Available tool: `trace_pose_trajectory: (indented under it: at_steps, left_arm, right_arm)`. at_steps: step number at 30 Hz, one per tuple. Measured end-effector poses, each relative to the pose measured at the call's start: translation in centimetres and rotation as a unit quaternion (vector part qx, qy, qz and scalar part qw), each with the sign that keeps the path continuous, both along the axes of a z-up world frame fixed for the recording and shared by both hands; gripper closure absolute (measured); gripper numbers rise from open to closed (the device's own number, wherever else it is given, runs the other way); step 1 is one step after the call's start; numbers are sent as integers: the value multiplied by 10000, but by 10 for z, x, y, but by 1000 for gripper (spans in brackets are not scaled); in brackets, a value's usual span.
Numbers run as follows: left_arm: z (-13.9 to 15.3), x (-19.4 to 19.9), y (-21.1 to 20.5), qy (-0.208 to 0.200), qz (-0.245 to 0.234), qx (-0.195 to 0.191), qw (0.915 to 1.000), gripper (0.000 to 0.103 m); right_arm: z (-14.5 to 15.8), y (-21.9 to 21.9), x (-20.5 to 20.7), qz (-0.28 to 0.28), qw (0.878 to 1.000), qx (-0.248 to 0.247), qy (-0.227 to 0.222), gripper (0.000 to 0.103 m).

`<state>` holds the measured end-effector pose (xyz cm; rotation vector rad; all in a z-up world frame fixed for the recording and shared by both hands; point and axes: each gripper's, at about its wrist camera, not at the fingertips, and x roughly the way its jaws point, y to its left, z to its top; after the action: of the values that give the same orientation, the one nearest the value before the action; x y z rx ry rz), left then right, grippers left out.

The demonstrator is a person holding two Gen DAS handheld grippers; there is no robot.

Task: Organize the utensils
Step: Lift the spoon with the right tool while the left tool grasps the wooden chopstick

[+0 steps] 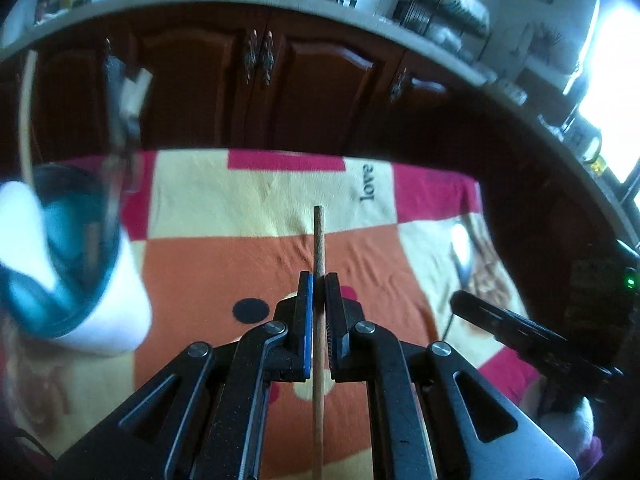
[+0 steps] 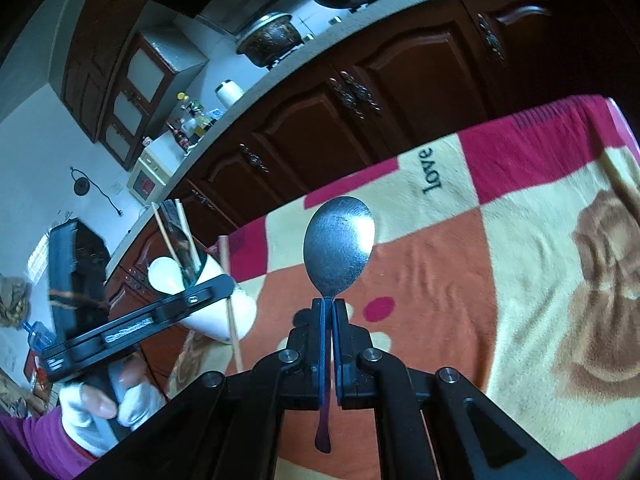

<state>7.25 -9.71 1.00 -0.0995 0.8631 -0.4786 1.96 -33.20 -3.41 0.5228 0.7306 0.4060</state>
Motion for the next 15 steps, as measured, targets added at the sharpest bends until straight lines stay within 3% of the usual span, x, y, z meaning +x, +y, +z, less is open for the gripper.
trace_pose_trajectory:
  at_steps: [15]
  left_arm:
    - [45,-41,65,-478,397,47,9981,99]
  right_arm:
    - [61,56,-9,403,9976,-198,-523,100]
